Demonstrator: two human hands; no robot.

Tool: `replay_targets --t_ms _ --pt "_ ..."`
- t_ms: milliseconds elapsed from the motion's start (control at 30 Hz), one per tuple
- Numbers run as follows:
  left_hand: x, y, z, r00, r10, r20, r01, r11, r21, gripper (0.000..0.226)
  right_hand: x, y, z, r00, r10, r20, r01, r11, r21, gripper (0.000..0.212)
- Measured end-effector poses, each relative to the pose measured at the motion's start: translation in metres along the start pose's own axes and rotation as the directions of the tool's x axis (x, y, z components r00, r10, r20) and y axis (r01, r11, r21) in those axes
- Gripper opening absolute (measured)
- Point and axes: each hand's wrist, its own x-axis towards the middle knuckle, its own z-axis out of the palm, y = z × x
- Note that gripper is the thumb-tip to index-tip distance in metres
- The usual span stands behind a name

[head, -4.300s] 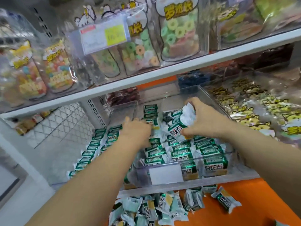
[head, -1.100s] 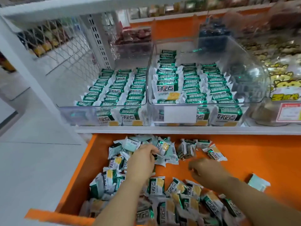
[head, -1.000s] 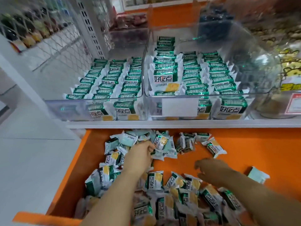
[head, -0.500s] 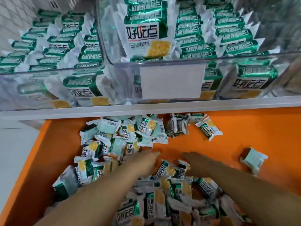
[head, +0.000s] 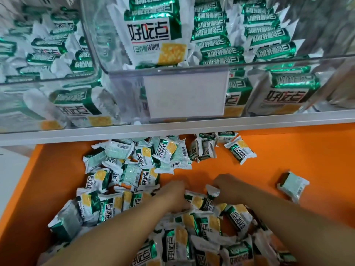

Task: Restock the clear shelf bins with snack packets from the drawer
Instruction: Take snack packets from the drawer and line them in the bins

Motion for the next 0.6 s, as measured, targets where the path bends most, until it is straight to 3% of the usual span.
replay_targets --t_ms 133,333,500,600 --pt "-0.017 -0.001 -0.023 0.992 0.089 -0.091 -0.106 0.971 -0.215 0.056 -0.020 -0.008 -0.025 0.994 -0.022 -0.111 0.022 1.000 -0.006 0.024" --pt "-0.066 0.008 -0.054 0.981 0.087 -0.176 -0.114 0.982 -0.148 0.034 -0.066 -0.036 -0.062 0.974 -0.147 -0.171 0.119 0.980 -0.161 0.020" --pt "-0.125 0.026 -0.080 0.963 0.068 -0.259 -0.102 0.988 -0.119 0.052 -0.121 -0.076 -0.091 0.972 -0.188 -0.138 0.150 0.957 -0.250 0.037" --pt "-0.164 0.038 -0.094 0.968 0.099 -0.229 -0.113 0.992 -0.049 0.057 -0.163 -0.098 -0.102 0.971 -0.204 -0.125 0.152 0.929 -0.337 0.030"
